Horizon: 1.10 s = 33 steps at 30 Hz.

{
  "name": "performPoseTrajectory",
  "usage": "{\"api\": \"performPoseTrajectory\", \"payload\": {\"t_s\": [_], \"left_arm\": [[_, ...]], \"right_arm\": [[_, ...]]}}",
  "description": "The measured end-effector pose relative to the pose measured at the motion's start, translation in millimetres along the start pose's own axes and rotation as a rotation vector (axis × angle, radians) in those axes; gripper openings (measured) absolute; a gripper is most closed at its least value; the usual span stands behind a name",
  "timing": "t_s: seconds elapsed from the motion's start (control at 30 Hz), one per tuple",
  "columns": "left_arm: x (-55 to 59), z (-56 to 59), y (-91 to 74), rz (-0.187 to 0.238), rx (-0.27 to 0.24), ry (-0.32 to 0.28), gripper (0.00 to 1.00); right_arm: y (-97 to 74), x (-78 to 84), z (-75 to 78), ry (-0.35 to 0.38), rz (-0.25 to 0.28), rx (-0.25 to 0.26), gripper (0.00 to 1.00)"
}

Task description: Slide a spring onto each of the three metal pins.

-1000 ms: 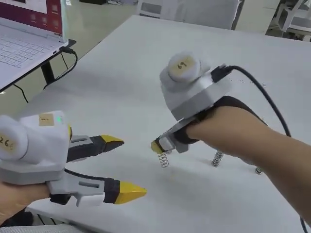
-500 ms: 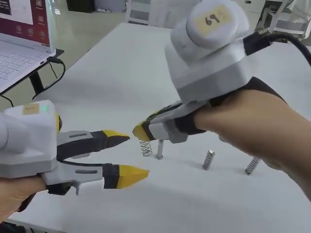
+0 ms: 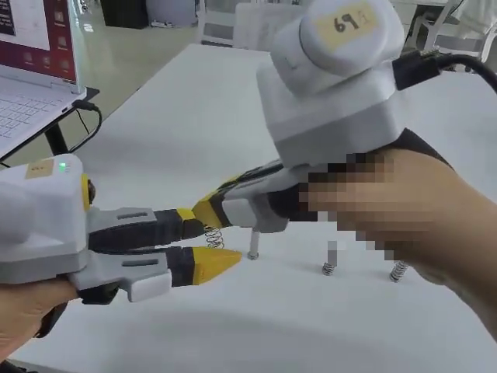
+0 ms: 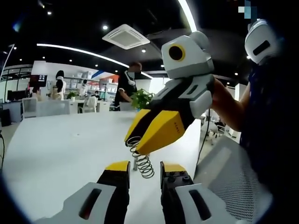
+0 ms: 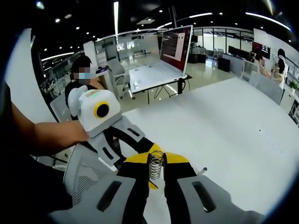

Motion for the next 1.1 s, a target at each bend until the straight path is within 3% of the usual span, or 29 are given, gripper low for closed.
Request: {"api": "performPoseTrajectory", "payload": {"t_s": [0.07, 0.2, 0.33, 0.47, 0.6, 0.77, 1.1], "left_arm": [[0.1, 0.4, -0.3, 0.002, 0.005, 0.01, 0.06], [2.1, 0.6, -0.4, 0.0, 0.004, 0.038, 0.05], [6.4, 2.2, -0.1, -0.029, 0.015, 0.086, 0.04], [10.2, 6.9, 2.2, -0.067, 0.038, 0.14, 0.03], [18.7, 17.2, 7.8, -0.142, 0.089, 0.216, 0.02], [26.1, 27.3, 12.8, -0.206, 0.133, 0.269, 0.02], [28.3, 31.1, 15.9, -0.226, 0.145, 0.258, 0.02]], "right_arm": [[-1.0, 0.4, -1.0, 0.007, 0.004, -0.006, 0.08], [-2.4, 1.7, -0.8, 0.004, -0.001, -0.004, 0.08], [-5.7, 8.2, -1.2, -0.02, -0.046, -0.022, 0.08], [-9.1, 16.6, -1.7, -0.067, -0.139, -0.053, 0.08], [-12.0, 29.9, -4.1, -0.101, -0.255, -0.114, 0.08], [-15.8, 43.1, -5.9, -0.176, -0.372, -0.17, 0.08], [-11.5, 42.9, -10.5, -0.216, -0.392, -0.196, 0.08]]}}
Point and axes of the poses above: the centre of the closed fingertips' face, and the gripper's own axes: y roughly forward along the fingers, z roughly to its right, x roughly out of its underside, the point moved 5 cm from there along -y, roughly backward along the fingers, and after that the axes turned 5 degrees about -x, right-handed, at the moved point
